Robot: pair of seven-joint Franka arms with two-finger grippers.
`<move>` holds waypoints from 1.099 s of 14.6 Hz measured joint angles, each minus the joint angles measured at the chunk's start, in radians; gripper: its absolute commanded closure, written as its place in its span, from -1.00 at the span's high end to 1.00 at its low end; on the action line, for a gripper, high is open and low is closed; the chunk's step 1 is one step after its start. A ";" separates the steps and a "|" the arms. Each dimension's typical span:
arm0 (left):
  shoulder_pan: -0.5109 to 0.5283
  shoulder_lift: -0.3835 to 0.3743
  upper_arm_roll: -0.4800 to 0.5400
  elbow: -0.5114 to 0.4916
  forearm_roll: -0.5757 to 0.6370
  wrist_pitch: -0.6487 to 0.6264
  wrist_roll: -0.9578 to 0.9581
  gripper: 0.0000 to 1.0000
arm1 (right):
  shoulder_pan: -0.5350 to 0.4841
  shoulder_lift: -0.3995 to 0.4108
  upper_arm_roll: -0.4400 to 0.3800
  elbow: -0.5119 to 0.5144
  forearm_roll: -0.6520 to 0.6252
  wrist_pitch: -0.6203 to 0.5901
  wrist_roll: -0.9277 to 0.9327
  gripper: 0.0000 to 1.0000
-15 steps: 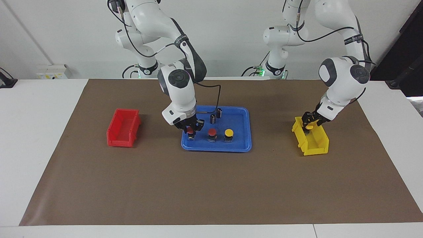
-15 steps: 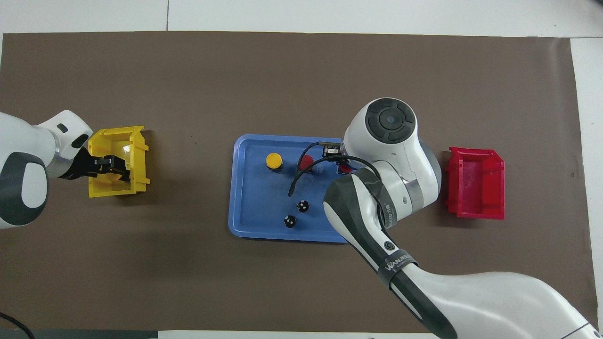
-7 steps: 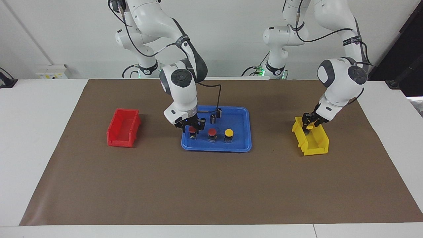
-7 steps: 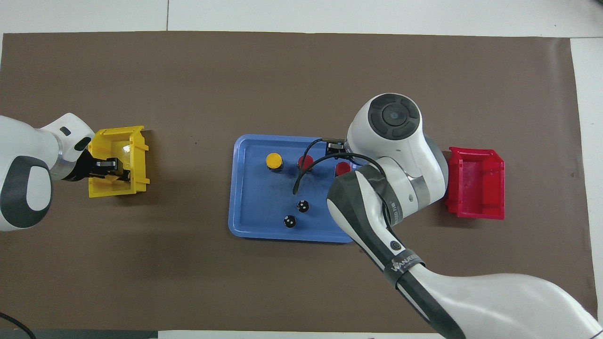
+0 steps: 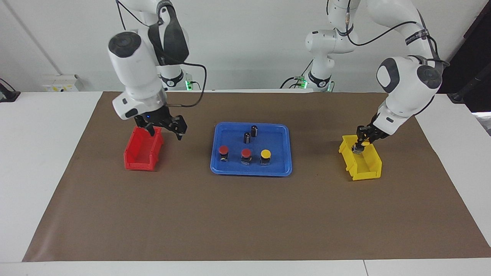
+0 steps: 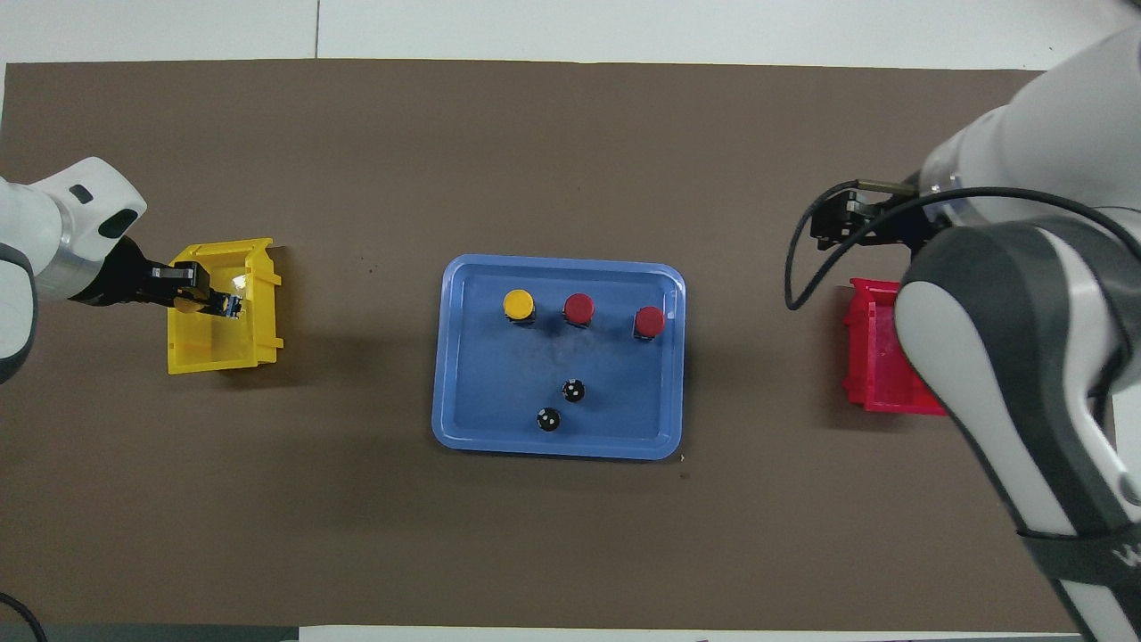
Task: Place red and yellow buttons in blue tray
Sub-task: 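Carry the yellow button to the tray with the left gripper while the right withdraws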
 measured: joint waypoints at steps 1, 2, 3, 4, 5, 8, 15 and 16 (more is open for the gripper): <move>-0.045 0.002 -0.002 0.026 0.000 0.012 -0.075 -0.97 | -0.031 -0.034 0.000 0.000 0.000 -0.046 -0.046 1.00; -0.095 0.007 -0.005 0.033 0.000 0.041 -0.151 -0.97 | -0.065 -0.061 0.000 0.001 0.000 -0.083 -0.086 1.00; -0.148 0.018 -0.009 0.032 0.001 0.068 -0.211 -0.97 | -0.109 -0.080 0.000 0.008 -0.001 -0.118 -0.137 1.00; -0.202 0.039 -0.012 0.030 0.001 0.090 -0.267 -0.97 | -0.157 -0.090 0.000 0.023 -0.001 -0.148 -0.202 1.00; -0.256 0.066 -0.014 0.027 0.001 0.122 -0.335 -0.97 | -0.207 -0.093 -0.001 0.039 -0.001 -0.168 -0.274 1.00; -0.400 0.153 -0.018 0.003 0.001 0.206 -0.512 -0.97 | -0.279 -0.087 -0.045 0.049 -0.006 -0.178 -0.392 1.00; -0.460 0.169 -0.016 0.010 0.001 0.189 -0.554 -0.97 | -0.252 -0.071 -0.064 0.088 -0.037 -0.202 -0.401 1.00; -0.465 0.169 -0.016 0.010 0.001 0.190 -0.556 -0.97 | -0.250 -0.069 -0.064 0.088 -0.037 -0.204 -0.401 1.00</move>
